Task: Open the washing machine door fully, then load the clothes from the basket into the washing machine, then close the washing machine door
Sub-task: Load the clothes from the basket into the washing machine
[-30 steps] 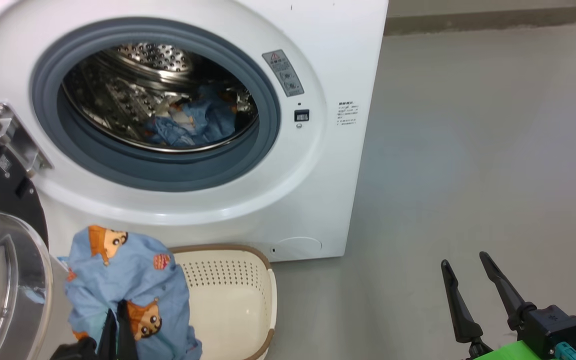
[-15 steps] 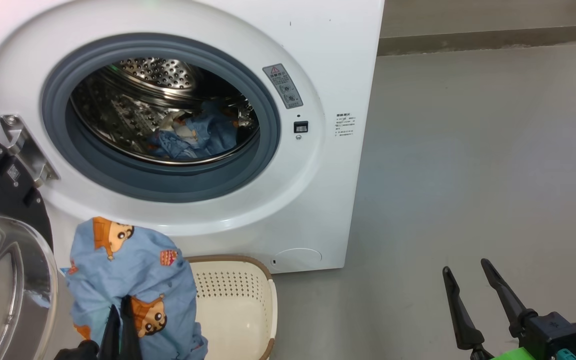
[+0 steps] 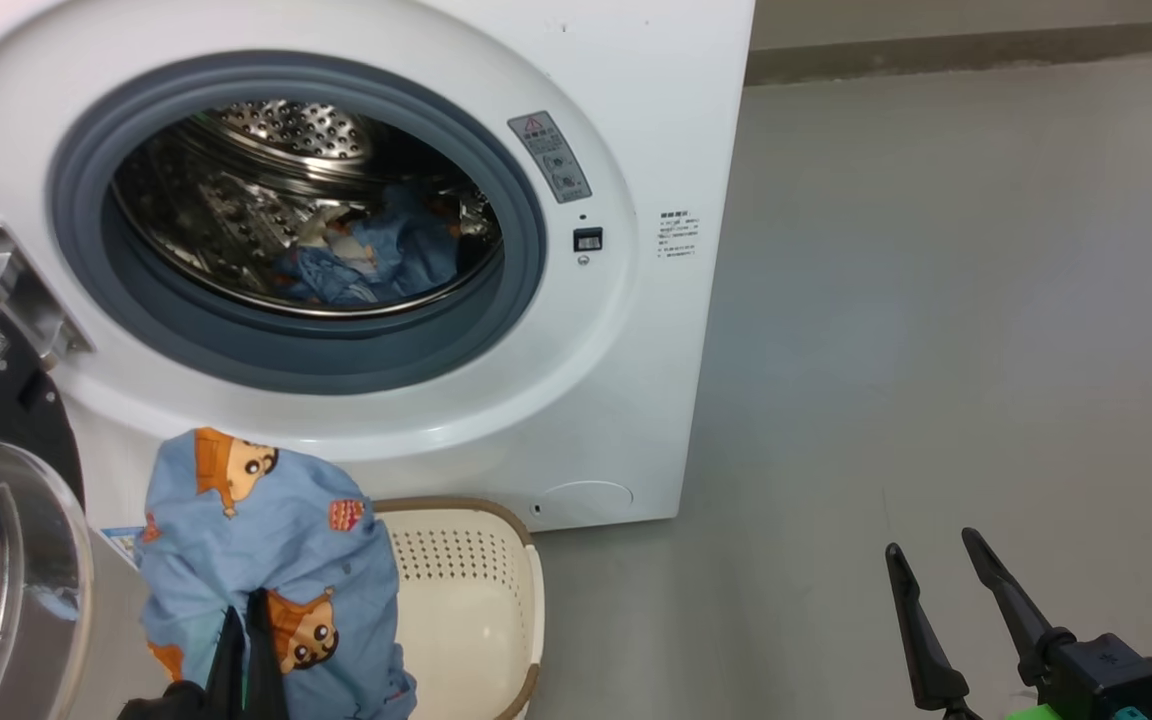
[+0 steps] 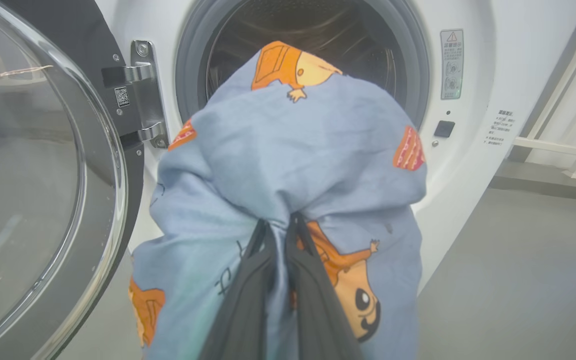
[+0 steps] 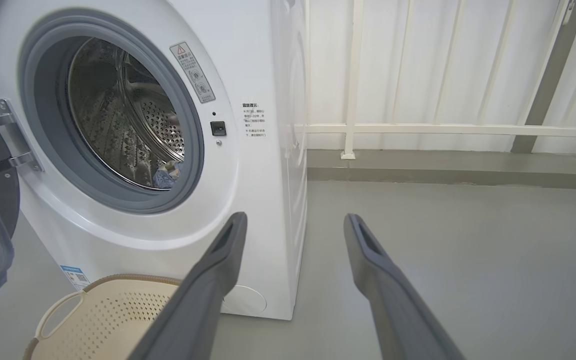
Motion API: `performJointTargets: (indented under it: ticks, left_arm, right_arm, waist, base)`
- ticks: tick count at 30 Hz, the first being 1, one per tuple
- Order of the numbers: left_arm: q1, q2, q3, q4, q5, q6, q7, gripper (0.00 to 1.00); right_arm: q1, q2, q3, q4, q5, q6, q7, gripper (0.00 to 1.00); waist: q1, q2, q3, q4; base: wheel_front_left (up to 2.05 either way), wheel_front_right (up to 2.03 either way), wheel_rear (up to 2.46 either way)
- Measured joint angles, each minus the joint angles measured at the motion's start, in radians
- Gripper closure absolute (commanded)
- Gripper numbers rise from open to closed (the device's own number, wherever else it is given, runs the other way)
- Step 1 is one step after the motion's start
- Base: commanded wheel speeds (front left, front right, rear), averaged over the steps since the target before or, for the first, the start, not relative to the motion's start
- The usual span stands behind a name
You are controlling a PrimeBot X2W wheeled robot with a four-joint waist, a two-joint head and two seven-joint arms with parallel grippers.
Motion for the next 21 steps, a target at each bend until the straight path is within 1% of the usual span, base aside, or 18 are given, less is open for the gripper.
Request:
performJointTargets:
  ticks: [4, 13, 16, 21]
  left_arm:
    - [-0.046, 0.000, -0.005, 0.032, 0.000, -0.008, 0.000, 1.00]
    - [-0.286, 0.002, 0.014, 0.160, 0.000, -0.007, 0.000, 1.00]
    - [-0.384, 0.022, 0.029, 0.204, 0.009, -0.007, -0.001, 1.00]
    - [-0.555, 0.081, 0.062, 0.284, 0.019, 0.002, 0.016, 1.00]
  right_arm:
    - [-0.009, 0.000, 0.008, 0.000, 0.010, 0.000, 0.000, 0.00]
    - [-0.099, 0.000, 0.033, 0.002, 0.044, 0.000, 0.000, 0.00]
    - [-0.133, 0.000, 0.047, 0.006, 0.081, 0.000, 0.000, 0.00]
    - [-0.182, -0.001, 0.078, 0.021, 0.102, 0.000, 0.000, 0.00]
  waist:
    - [0.0000, 0.0000, 0.031, -0.013]
    - [0.0000, 0.0000, 0.142, -0.060]
    - [0.0000, 0.0000, 0.187, -0.080]
    - [0.0000, 0.0000, 0.261, -0.124]
  base:
    - [0.00, 0.00, 0.00]
    - [0.00, 0.00, 0.00]
    - [0.00, 0.00, 0.00]
    - [0.00, 0.00, 0.00]
